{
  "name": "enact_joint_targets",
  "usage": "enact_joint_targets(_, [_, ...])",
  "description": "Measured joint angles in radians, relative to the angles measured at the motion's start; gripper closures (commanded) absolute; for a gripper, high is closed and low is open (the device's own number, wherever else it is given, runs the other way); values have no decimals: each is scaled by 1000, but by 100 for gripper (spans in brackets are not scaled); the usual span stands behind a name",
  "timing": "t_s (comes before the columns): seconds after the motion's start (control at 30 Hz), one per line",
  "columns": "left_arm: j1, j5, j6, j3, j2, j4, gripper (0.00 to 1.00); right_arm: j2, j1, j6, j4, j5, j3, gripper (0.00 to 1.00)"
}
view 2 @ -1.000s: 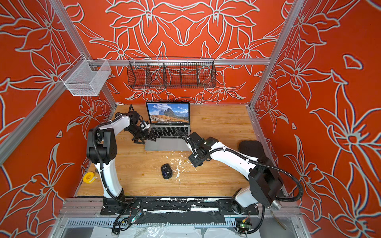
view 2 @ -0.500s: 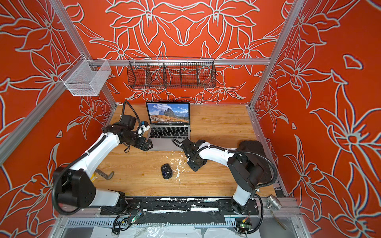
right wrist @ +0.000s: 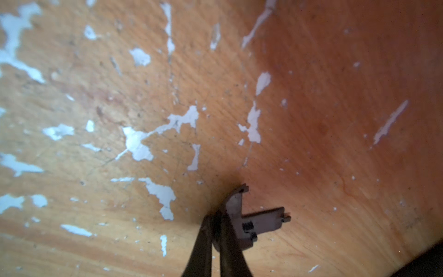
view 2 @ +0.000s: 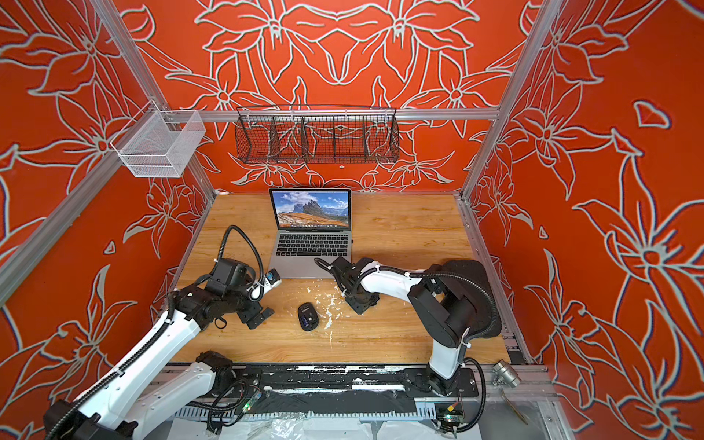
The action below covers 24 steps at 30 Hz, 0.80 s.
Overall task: Insert the wireless mouse receiver into the laptop
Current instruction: Pick up the lid from the center of the board, then pick up the mouse from the center of the board.
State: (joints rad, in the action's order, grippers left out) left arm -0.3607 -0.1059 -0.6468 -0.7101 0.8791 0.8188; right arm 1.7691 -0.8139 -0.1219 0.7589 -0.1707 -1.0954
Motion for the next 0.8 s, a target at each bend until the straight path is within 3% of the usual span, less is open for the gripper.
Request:
enact_joint_targets(0.23, [-121, -11, -132, 66, 171, -78, 3, -188, 1, -43, -51, 8, 65, 100])
enact_joint_targets(0.47, [-158, -35, -232, 68, 359, -224, 3, -447, 23, -107, -145, 156, 157, 100])
enact_joint_targets(0.8, [-188, -84, -303, -72, 629, -312, 3, -531, 102, -174, -241, 333, 278, 100])
